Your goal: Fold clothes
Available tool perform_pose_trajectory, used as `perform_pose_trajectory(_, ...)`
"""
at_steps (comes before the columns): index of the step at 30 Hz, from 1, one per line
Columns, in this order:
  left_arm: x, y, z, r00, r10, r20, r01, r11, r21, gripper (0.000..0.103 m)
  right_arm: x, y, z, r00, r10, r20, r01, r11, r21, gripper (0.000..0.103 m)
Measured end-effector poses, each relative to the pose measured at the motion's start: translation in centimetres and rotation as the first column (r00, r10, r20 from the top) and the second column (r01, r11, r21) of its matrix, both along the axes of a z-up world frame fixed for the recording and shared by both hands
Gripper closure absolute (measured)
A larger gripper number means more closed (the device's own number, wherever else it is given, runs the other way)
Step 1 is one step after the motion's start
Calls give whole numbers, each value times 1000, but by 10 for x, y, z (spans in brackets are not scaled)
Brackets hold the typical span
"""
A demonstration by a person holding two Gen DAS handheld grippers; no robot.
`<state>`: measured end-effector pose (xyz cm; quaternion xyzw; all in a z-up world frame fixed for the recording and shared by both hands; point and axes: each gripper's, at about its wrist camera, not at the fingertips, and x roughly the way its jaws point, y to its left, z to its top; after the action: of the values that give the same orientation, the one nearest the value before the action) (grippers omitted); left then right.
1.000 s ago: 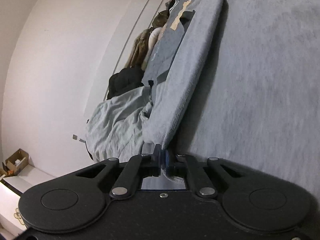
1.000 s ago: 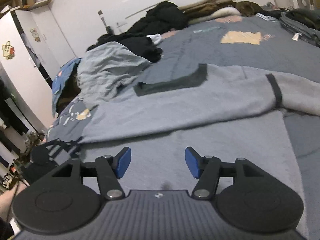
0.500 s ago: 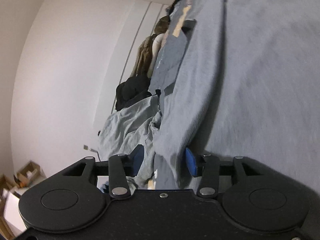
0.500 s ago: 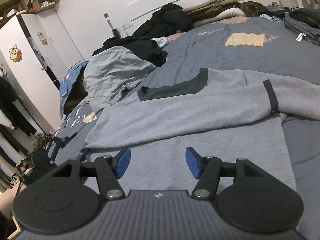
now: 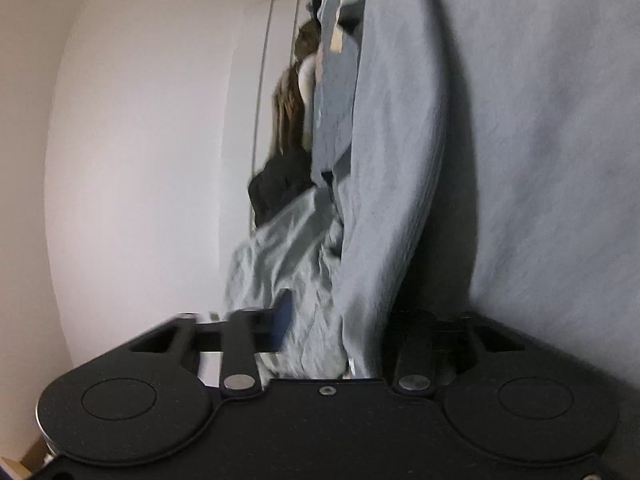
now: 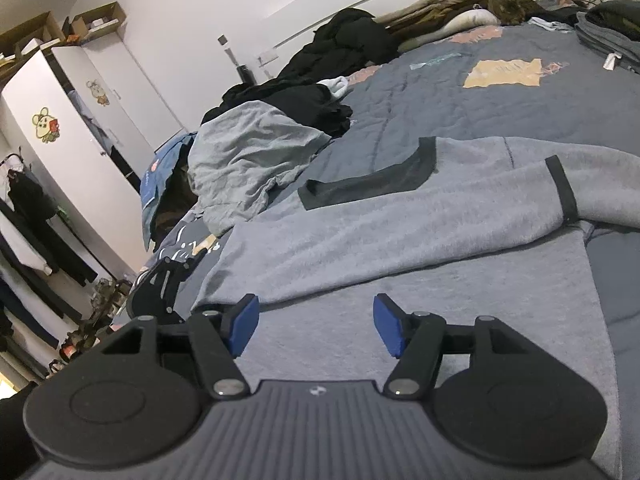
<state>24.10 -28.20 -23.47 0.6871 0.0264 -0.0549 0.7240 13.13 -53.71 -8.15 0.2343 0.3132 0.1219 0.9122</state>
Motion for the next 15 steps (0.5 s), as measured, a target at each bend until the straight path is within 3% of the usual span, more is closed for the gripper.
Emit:
perform_pose_trajectory(3,2,13,7,1000,13,-18,-13,1000,-13,82,-1,-3,1,1000,-12,0,12,1000,14,39)
perform_pose_trajectory(11,1,20,-8,998,18,-59,-14,997,74,77,0,-8,2,1000,-20,-8,20,999,30,37)
perform_pose_trajectory(14,0,21,1,996,2,-90,4,998,65,68,1,-10,2,1000,-17,-6,17,999,31,37)
perform_pose_trajectory(15,-5,23,4,997,-10,-75,14,998,64,57,1,-11,2,1000,-17,-6,18,999,33,37)
